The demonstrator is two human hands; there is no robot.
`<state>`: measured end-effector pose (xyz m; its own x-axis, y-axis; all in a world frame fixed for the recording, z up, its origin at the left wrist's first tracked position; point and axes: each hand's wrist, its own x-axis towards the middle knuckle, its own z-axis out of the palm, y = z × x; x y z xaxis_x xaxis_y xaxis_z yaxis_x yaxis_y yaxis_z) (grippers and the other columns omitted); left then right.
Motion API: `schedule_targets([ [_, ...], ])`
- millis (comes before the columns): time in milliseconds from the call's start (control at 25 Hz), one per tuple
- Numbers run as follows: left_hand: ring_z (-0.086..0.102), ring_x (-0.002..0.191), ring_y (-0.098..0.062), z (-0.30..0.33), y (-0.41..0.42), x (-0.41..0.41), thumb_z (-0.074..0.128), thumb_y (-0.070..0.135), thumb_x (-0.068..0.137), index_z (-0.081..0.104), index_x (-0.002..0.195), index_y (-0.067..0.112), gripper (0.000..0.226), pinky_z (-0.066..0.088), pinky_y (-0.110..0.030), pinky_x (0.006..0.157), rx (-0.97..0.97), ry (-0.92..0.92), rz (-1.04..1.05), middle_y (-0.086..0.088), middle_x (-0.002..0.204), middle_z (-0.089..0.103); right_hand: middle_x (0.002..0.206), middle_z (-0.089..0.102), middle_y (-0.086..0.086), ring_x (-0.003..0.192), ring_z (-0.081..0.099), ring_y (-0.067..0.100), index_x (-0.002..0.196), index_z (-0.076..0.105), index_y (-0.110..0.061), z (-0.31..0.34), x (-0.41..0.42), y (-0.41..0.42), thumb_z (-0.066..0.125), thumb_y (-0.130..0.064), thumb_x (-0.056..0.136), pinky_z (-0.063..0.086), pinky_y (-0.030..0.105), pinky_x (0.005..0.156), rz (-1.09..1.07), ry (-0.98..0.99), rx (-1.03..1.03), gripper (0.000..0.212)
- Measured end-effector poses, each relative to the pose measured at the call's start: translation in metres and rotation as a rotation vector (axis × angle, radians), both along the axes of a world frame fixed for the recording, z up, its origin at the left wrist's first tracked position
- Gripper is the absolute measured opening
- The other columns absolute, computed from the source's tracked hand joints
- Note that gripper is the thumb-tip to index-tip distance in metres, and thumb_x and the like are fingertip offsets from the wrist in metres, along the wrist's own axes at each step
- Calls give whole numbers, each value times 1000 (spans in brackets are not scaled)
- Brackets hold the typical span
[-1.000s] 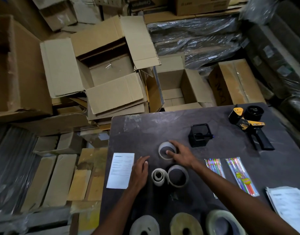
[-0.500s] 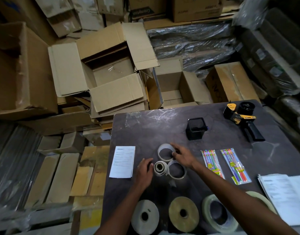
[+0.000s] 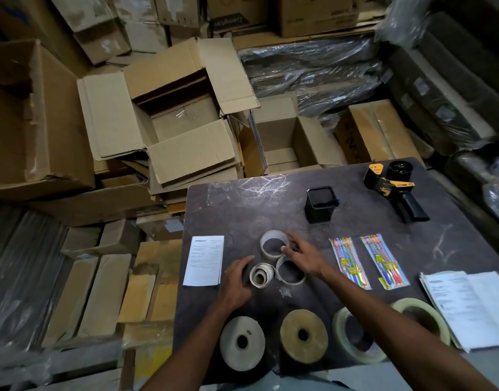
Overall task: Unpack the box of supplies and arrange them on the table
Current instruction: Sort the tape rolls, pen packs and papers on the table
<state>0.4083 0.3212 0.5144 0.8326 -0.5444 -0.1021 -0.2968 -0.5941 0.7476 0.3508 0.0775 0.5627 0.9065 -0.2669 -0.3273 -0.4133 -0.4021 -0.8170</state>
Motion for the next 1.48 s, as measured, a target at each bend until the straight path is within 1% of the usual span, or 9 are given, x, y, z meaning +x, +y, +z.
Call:
schedule_targets([
  [120,60,110,-5,4,-7,-10,85,42,62,64,125,35,67,47,-27,95,-25,-108,-65,14,120,63,133,61,-5,120,59,15,141,49,-26,-6,-7,1,64,-45,93,45,39,108,-34,8,-4,54],
  [360,55,98,-10,20,-21,-17,83,42,73,69,108,24,42,39,-22,80,-17,-29,68,13,103,65,126,66,-5,113,64,14,130,55,-34,-11,-6,-2,60,-65,83,48,43,105,-59,-3,41,57],
  [560,53,106,-14,20,-20,-17,81,44,74,63,113,20,49,38,-25,80,73,39,118,4,110,64,121,65,3,111,62,19,135,54,-25,4,-6,-1,58,-47,96,47,34,100,-54,25,24,44],
  [720,58,102,-17,16,-17,-16,87,44,61,64,113,18,62,50,-35,84,66,74,138,2,110,64,118,66,0,106,61,14,134,55,-25,4,-9,-2,56,-45,98,42,26,88,-31,16,24,42],
  [840,61,102,-15,17,-13,-15,87,42,52,63,117,22,72,53,-38,86,44,85,117,4,111,63,118,68,0,108,62,14,133,56,-24,2,-11,-2,55,-43,99,40,24,87,-25,6,28,39],
  [1000,62,106,-13,16,-4,-17,83,26,59,60,126,27,71,54,-37,89,58,71,105,5,116,64,118,68,0,111,64,16,130,57,-19,7,-17,-4,52,-38,101,42,22,87,-27,-27,60,35],
  [1120,61,104,-12,19,2,-25,83,17,67,59,129,22,66,54,-31,91,84,100,153,4,117,64,130,62,9,112,62,18,134,53,-14,6,-24,-8,56,-31,101,44,19,85,-25,-30,78,38],
  [1320,65,103,-12,20,15,-47,73,4,76,67,120,15,46,55,-36,92,-18,95,266,1,112,68,144,49,16,121,57,25,147,41,-11,-5,-43,-13,67,-24,94,47,30,96,12,6,66,60],
  [1480,67,96,-5,24,21,-62,67,-2,78,72,109,13,35,57,-27,88,-56,81,317,2,102,73,141,53,12,124,55,24,144,43,-9,1,-65,-12,70,-23,93,44,39,108,32,0,63,60],
])
